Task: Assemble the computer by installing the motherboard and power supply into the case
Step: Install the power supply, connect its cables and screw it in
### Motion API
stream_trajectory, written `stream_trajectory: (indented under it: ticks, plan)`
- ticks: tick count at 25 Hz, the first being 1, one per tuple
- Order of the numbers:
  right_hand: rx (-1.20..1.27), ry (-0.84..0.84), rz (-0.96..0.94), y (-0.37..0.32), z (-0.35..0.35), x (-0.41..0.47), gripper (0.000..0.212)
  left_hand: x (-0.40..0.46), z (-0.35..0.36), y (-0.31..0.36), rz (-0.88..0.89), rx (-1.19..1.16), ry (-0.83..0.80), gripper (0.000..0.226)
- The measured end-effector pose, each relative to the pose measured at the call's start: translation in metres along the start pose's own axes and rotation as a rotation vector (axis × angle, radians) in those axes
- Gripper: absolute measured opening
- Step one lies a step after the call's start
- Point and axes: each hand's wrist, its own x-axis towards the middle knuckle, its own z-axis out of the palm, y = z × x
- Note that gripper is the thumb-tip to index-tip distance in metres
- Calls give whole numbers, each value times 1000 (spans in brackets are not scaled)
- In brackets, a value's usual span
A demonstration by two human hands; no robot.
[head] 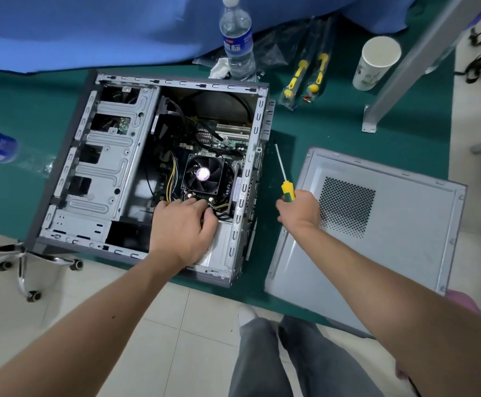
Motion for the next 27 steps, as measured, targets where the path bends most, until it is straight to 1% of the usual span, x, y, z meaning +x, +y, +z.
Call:
stream_trajectory:
  ticks: [3, 7, 11, 15, 17, 18, 20, 22, 24, 27]
  plan:
    - [169, -38, 4, 10, -7, -21, 12, -2, 2, -1, -7, -2, -8, 36]
    - [322, -78, -14, 15, -26, -54, 6, -6, 6, -1, -30, -18, -43, 37]
    - [458, -165, -64, -10, -53, -88, 10, -4, 6, -5, -31, -71, -70, 35]
    - [522, -263, -128, -39, -85, -122, 5, -4, -2, 5, -59, -89, -186, 37]
    - [520, -313, -161, -54, -97, -140, 7, -6, -14, 9, -99, -228, -162, 29]
    - [514, -323, -181, -62, -103, -149, 8, -7, -28, 14, -96, -360, -115, 27]
    - [501, -331, -218, -76, -115, -163, 8, -10, -59, 27, -13, -700, -61, 23]
    - [483, -338, -258, -88, -126, -177, 9, -15, -96, 45, 71, -1033, -101, 17]
    - [464, -348, -299, -101, -135, -191, 10, -21, -129, 52, 136, -1166, -82, 13]
    - [487, -376, -351, -117, -145, -204, 13, -27, -159, 49, 197, -1199, -15, 15]
